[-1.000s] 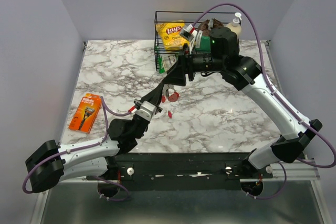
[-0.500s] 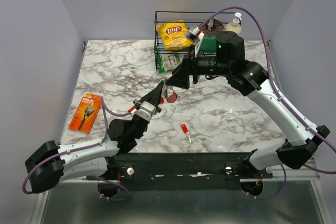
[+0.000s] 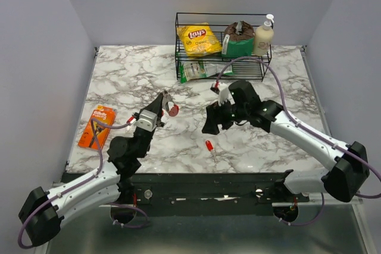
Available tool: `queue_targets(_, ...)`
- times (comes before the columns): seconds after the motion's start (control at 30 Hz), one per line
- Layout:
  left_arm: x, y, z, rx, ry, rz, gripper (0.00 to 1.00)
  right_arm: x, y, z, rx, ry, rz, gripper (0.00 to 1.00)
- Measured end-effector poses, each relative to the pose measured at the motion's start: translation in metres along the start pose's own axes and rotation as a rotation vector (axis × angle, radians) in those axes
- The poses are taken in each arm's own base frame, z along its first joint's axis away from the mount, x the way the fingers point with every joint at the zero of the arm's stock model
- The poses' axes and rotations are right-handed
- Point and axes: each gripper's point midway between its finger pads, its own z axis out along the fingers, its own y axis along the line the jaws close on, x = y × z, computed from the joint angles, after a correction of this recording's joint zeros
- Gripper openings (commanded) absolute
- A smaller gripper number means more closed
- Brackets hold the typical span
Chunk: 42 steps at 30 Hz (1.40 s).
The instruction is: Put the keys on the keyring
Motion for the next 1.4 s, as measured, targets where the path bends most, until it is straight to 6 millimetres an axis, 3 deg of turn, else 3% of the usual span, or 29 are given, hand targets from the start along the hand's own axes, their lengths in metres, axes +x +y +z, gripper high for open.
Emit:
queue_targets(0.13, 0.002, 0.018, -0.007, -0.039, 0.031, -0.004, 0.00, 0.067, -0.030, 0.023, 0.071, 0.162, 0.066, 0.79)
queue_targets(0.23, 0.007, 0.021, -0.011, -0.039, 0.067, -0.001, 0.00, 0.103, -0.043, 0.036, 0.122, 0.262, 0.084, 0.76)
queue_targets(0.53, 0.026, 0.010, -0.014, 0.019, 0.135, -0.003, 0.00, 0.150, -0.072, 0.068, 0.277, 0.415, 0.101, 0.68)
queue_targets(0.6, 0.026, 0.008, -0.014, 0.031, 0.132, -0.004, 0.00, 0.155, -0.080, 0.072, 0.312, 0.428, 0.109, 0.62)
queue_targets(0.73, 0.025, 0.005, -0.014, 0.048, 0.127, -0.008, 0.00, 0.146, -0.086, 0.080, 0.343, 0.404, 0.115, 0.46)
queue_targets(0.83, 0.024, 0.004, -0.014, 0.055, 0.123, -0.009, 0.00, 0.145, -0.088, 0.084, 0.348, 0.398, 0.122, 0.40)
queue_targets(1.17, 0.024, 0.003, -0.014, 0.062, 0.125, -0.007, 0.00, 0.143, -0.086, 0.093, 0.325, 0.380, 0.137, 0.01)
queue_targets(1.4, 0.025, 0.002, -0.014, 0.066, 0.129, -0.006, 0.00, 0.124, -0.084, 0.117, 0.293, 0.354, 0.133, 0.01)
